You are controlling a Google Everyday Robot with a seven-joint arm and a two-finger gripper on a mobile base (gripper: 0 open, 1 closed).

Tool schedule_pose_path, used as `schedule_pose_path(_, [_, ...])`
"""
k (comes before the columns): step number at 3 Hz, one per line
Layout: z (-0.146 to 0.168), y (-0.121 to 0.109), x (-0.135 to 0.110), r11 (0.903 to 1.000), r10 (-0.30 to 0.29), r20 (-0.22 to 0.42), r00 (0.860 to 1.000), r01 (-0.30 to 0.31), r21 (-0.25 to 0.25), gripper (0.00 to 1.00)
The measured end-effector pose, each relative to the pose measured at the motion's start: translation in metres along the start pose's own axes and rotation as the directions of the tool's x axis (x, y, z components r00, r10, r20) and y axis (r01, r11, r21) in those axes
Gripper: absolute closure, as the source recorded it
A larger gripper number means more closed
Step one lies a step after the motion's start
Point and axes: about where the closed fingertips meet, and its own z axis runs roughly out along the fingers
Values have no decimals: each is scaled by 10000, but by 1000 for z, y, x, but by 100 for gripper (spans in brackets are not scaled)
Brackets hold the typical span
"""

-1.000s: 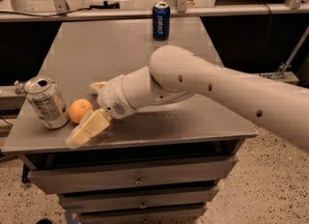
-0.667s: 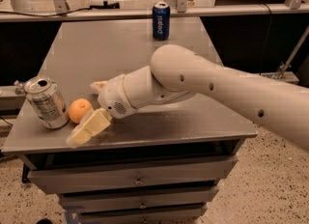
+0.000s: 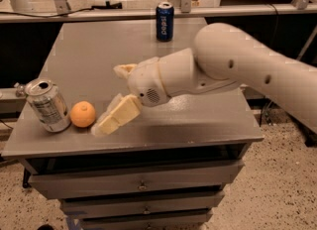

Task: Move orange near 7up can

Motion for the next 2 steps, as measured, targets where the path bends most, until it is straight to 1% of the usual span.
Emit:
schedule_pose_path(1, [-64, 0, -15, 9976, -543, 479, 9974, 522, 452, 0])
schedule_pose_path(2, [-132, 1, -17, 9884, -1153, 959, 9887, 1046, 1099, 0])
